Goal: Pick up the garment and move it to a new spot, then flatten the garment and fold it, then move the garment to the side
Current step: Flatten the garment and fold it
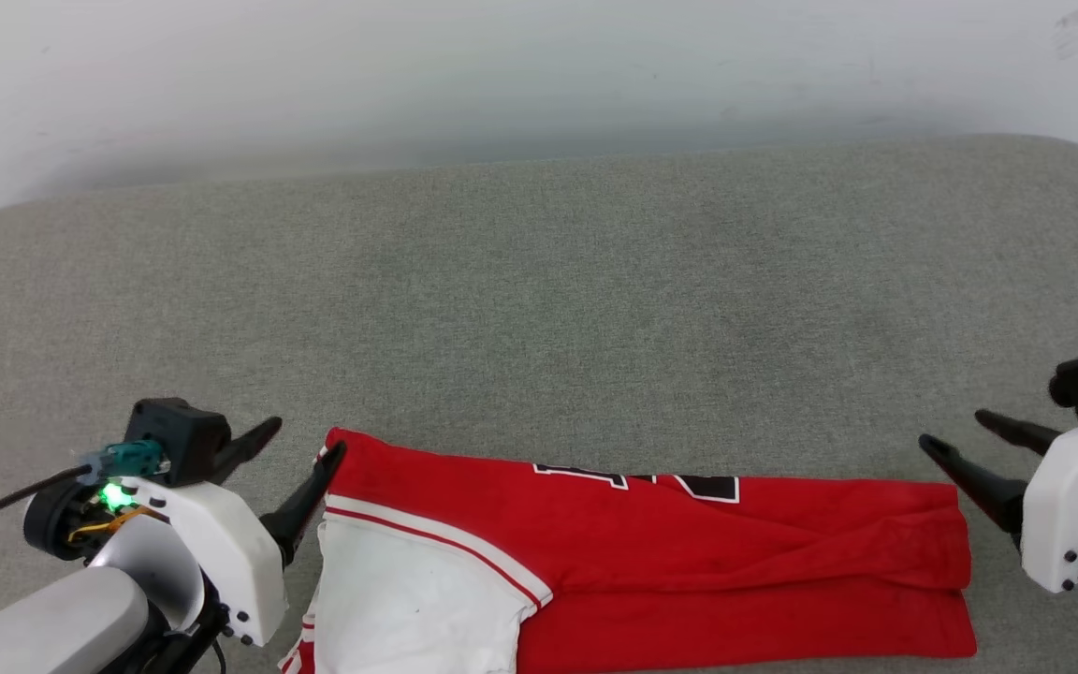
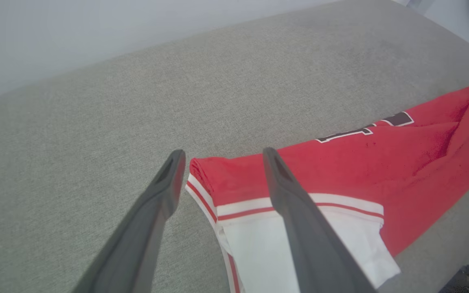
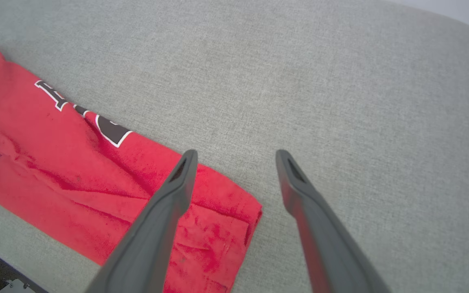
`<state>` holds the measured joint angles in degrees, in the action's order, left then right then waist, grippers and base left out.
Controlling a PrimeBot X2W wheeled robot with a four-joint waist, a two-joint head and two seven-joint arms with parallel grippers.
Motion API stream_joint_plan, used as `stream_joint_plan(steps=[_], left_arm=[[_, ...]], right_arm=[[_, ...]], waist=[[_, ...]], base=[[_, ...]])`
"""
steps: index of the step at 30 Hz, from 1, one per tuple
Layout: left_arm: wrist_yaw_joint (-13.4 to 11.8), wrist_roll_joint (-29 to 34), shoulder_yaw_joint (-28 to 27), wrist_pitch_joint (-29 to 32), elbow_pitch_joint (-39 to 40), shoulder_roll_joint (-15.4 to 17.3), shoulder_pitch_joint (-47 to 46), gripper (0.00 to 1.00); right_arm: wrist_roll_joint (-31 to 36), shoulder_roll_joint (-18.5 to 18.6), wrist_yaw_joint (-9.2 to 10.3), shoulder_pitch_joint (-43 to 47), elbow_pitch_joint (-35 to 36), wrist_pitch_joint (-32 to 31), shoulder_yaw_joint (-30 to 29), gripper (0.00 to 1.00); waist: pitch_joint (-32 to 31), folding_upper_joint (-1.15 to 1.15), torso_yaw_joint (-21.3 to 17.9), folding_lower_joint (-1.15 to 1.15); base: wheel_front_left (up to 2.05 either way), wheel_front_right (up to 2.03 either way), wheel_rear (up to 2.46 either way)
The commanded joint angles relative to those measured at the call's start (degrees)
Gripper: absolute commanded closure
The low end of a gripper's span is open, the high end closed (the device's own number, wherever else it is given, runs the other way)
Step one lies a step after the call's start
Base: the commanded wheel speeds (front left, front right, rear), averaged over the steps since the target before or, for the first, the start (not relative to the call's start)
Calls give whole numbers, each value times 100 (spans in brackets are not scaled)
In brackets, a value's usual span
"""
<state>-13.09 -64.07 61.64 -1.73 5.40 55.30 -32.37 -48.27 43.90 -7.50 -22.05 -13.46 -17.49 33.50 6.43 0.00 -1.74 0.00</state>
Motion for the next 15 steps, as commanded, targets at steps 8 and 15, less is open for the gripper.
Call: stream_joint_plan(steps=[8, 15], left_arm=[[-1156, 557, -608, -1287, -58, -322, 524, 0], [-1918, 1814, -1807, -1348, 26, -957, 1375, 0]], right_arm=[[-158, -101, 2, 521, -72, 54, -1057, 0], [-528, -382, 2, 1031, -431, -338, -1721, 0]], waist=[[19, 0, 18, 0], [103, 0, 90, 0]], base=[[0, 0, 0], [0, 0, 0]])
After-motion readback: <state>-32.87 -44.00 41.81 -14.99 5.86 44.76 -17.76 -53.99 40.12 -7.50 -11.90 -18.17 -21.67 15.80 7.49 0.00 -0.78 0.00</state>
